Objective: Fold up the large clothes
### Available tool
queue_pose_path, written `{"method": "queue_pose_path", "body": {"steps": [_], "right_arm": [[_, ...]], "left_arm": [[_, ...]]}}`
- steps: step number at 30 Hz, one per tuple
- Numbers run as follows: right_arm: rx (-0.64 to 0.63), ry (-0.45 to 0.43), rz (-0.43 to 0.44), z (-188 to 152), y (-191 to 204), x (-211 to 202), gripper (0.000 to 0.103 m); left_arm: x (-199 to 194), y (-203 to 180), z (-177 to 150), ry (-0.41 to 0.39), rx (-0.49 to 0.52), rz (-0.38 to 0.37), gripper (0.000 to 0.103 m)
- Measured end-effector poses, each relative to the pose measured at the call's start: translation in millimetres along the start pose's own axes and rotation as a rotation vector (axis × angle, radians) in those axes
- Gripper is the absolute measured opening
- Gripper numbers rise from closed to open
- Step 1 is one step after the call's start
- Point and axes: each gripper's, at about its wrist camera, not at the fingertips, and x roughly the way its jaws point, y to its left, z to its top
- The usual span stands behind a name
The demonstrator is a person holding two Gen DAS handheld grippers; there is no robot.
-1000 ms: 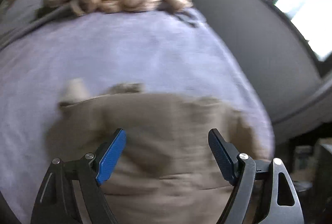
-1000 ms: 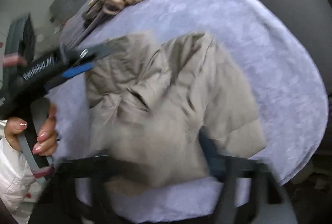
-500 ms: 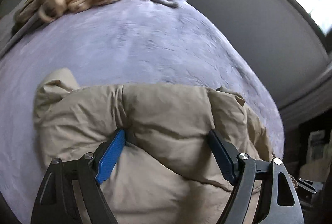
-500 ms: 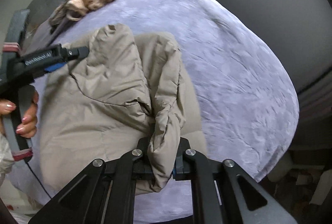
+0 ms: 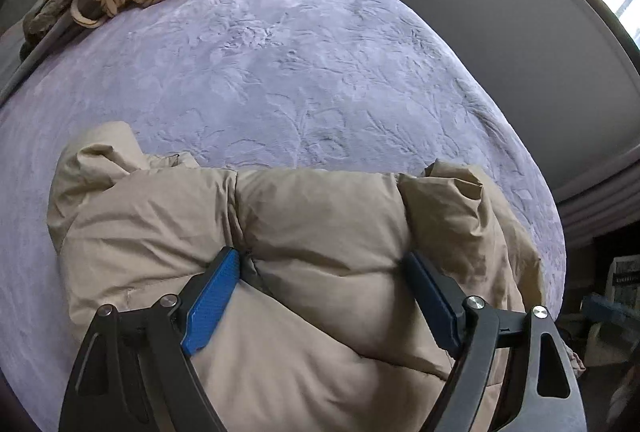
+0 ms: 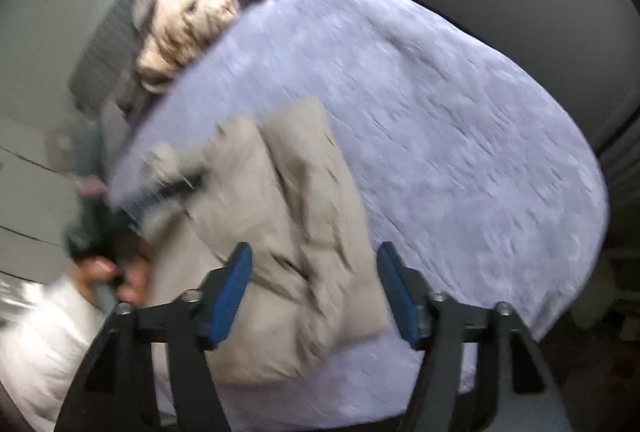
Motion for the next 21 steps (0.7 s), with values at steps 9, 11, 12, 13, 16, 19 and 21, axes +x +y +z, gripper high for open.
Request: {"method": "queue_pose_path", "body": {"steps": [9,11,12,13,16,19,21], "right_arm": [[0.118,0.138,0.001,57.2,-16.9,80.8,0.053],[0.128,0.19,0.015,58.8,-22.3,95.4,0.011],[0.128,0.226,0.012,56.4,-24.5,103.8,0.012],[0.112,0.241,-0.002,53.0,-25.0,109.9,0.011],[0.044,0.285,-0.064,43.2,-24.5,127.4,0.011],[0.051,0.268,-0.065,45.8,-24.4,119.4,0.012],[0.028,0.196,-0.028,51.9,-17.5,97.0,0.017]], "left_arm": [[-43.0,15.3,-9.9,-0.052,-0.087,0.038,0.086],[-59.6,30.6,-20.2,-0.078,-0.128,0.053,0.086],[-66.4,40.0,-27.6,-0.081,-0.152,0.066,0.086],[-71.2,48.5,-34.7,-0.08,-0.174,0.079,0.086],[-79.3,72.2,-56.5,-0.059,-0.237,0.118,0.086],[-85.3,92.0,-77.1,-0.045,-0.31,0.13,0.086],[-88.2,101.9,-88.1,-0.042,-0.354,0.119,0.086]]}}
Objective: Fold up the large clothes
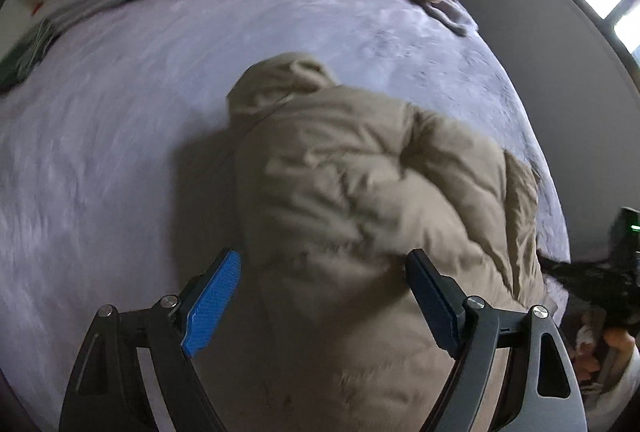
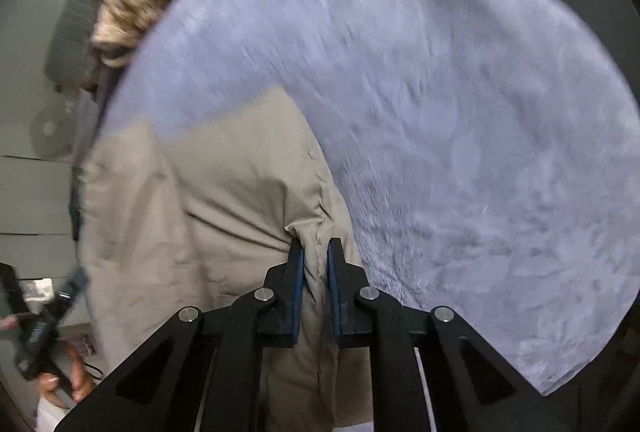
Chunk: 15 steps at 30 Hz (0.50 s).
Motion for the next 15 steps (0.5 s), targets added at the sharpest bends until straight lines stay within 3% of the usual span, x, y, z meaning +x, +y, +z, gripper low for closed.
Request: {"method": "queue_pose_path", "body": {"steps": [2,3,5,6,11,12,13,14,15], "right_arm": [[-0.031,-0.064,0.107,3.9,10.3,-27.0,0.028],[-0.041,-0.072,0.153,6.4,14.9,-33.7,0.048],[-0.061,-0.052,0.262,14.9,29.2,-38.2,0.072],[-0.07,-0.032,0.316,19.4,37.7,-35.5,0.072],[-0.034,0.094,0.369,42.4,67.2,12.8,0.072],[-0.001,0.123,0.383,46.7,68.9,24.6,0.069],[0.023,0.144,0.391,49.3,68.1,33.8,0.059],[0.041,0.165,0.377,49.8,67.5,42.8,0.028],[0.044,0.178,0.351,50.5,67.2,46.7,0.018]], "left_arm": [[-0.8,9.5,-5.6,0.003,-0.031,-0.003,0.086],[-0.5,13.3,-8.1,0.007,-0.047,-0.011,0.086],[3.2,18.9,-9.7,0.022,-0.082,-0.039,0.086],[6.8,21.3,-9.8,0.033,-0.1,-0.055,0.086],[24.3,27.5,-12.7,0.079,-0.159,-0.114,0.086],[27.4,25.9,-12.8,0.087,-0.156,-0.119,0.086],[30.4,23.3,-13.0,0.093,-0.149,-0.123,0.086],[32.5,19.2,-13.5,0.099,-0.139,-0.124,0.086],[34.4,14.1,-13.8,0.102,-0.127,-0.121,0.086]]}}
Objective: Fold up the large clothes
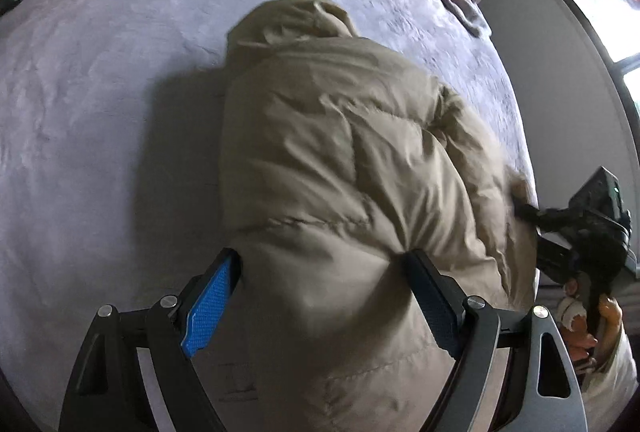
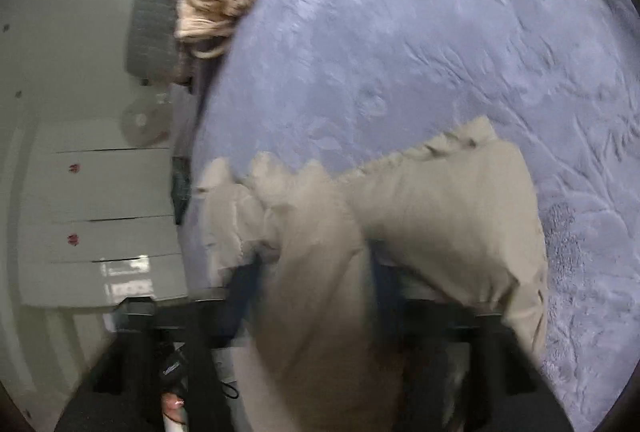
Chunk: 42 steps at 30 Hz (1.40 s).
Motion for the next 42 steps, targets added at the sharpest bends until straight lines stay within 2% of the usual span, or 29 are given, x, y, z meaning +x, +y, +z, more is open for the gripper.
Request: {"method": "queue_pose_path", "body": {"steps": [2,5,7,10,13,18,24,28,33,41,42], "right_arm": [[-0.006,0.0,-0.05,-4.1,-6.1,1.4,0.012],[-0.024,-0.004,-0.145,-14.3,-16.4,-5.8,0.01],[0.005,0.01,-0.175,-18.7,-29.7,-10.8,0.009],[0.015,0.009,-0.174,-24.3,-36.7,-15.2,0.009],[-0.013,0.007,-0.186,-27.7,-26.7,-22.8,0.009],[-0.16,0.004,-0.244,-45.5,8.2,-50.3,0.01],[-0.233,0.017,-0.213,-86.2,33.9,-69.1,0.011],[-0.251,0.049,-0.315,-115.7,26.1,-56.3,0.011],[-0.163,0.03,-0.354,-124.2,1.0,-48.2,0.021],[-0.13,-0.069,-0.441,-142.9,14.8,-66.5,0.038],[-0.113,-0.079,-0.443,-144.8,16.0,-65.8,0.039]], "left_arm": [[4.1,-11.4,-2.9,0.004,0.033,0.015,0.092],[9.4,-24.2,-7.2,0.006,0.065,0.031,0.096],[12.9,-30.0,-10.3,0.008,0.069,0.039,0.097],[11.8,-32.0,-12.0,0.011,0.068,0.061,0.097],[8.4,-32.4,-12.6,0.01,0.058,0.082,0.097],[4.7,-34.4,-14.5,-0.003,0.053,0.106,0.097],[-0.8,-37.7,-18.7,-0.008,0.081,0.131,0.098],[-4.2,-36.5,-20.8,-0.001,0.115,0.124,0.098],[-12.4,-31.7,-25.0,0.007,0.144,0.11,0.098],[-32.6,-24.1,-35.6,0.001,0.206,0.09,0.099],[-35.0,-22.8,-37.3,-0.007,0.217,0.092,0.103]]}}
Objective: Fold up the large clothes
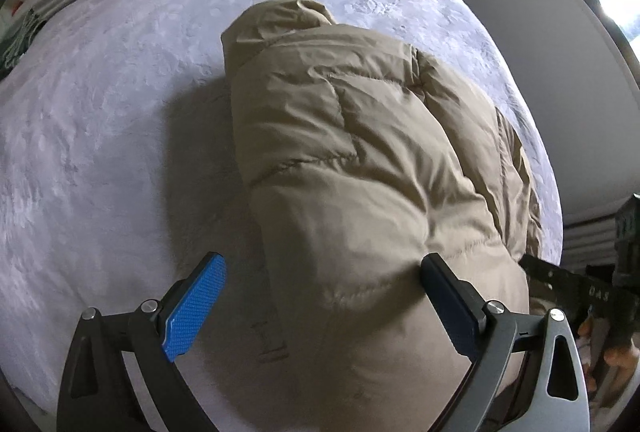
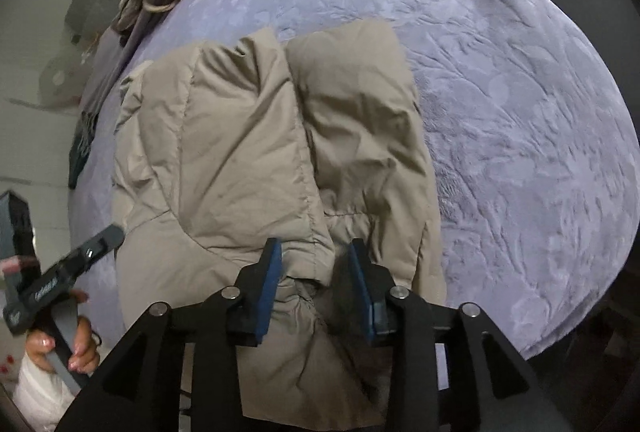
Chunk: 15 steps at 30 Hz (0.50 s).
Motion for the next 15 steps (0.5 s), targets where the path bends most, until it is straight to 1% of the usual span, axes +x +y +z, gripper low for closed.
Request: {"method": "queue_pose_path", "body": {"steps": [3,6,7,10,11,12,13,14,15], "right_arm": [[0.054,-0.024,-0.01,-5.6,-1.2,-2.2,0.043],[0.074,-0.045,-0.029,-11.4,-1.1,-8.6,0.048],[0.077,-0.049,-0.033,-12.3,0.1,-11.0,0.049],[0.073,-0.079,-0.034,-13.3,6.3,-19.9,0.057],[0.067,-0.095,-0.028,-12.2,7.6,-24.6,0.063],[0.057,-0.115,-0.023,-9.6,10.7,-29.2,0.073],[0.045,-0.136,-0.021,-5.4,12.3,-34.0,0.076],[0.036,-0.151,-0.017,-0.7,12.6,-37.1,0.082],[0.028,-0.161,-0.014,5.9,10.3,-40.1,0.083]], "left_arm": [[-5.0,5.5,-3.6,-0.025,0.018,0.004,0.103],[-4.4,13.4,-4.8,-0.025,0.012,0.001,0.103],[-2.5,17.2,-4.5,-0.014,0.0,-0.01,0.103],[3.1,24.8,-2.3,0.008,-0.03,-0.051,0.103],[5.3,26.7,-0.8,0.011,-0.038,-0.059,0.103],[7.1,26.9,0.6,0.013,-0.043,-0.063,0.103],[9.4,27.8,3.1,0.014,-0.052,-0.071,0.103],[11.3,28.1,4.7,0.016,-0.058,-0.079,0.103],[13.7,28.8,7.3,0.021,-0.069,-0.095,0.103]]}}
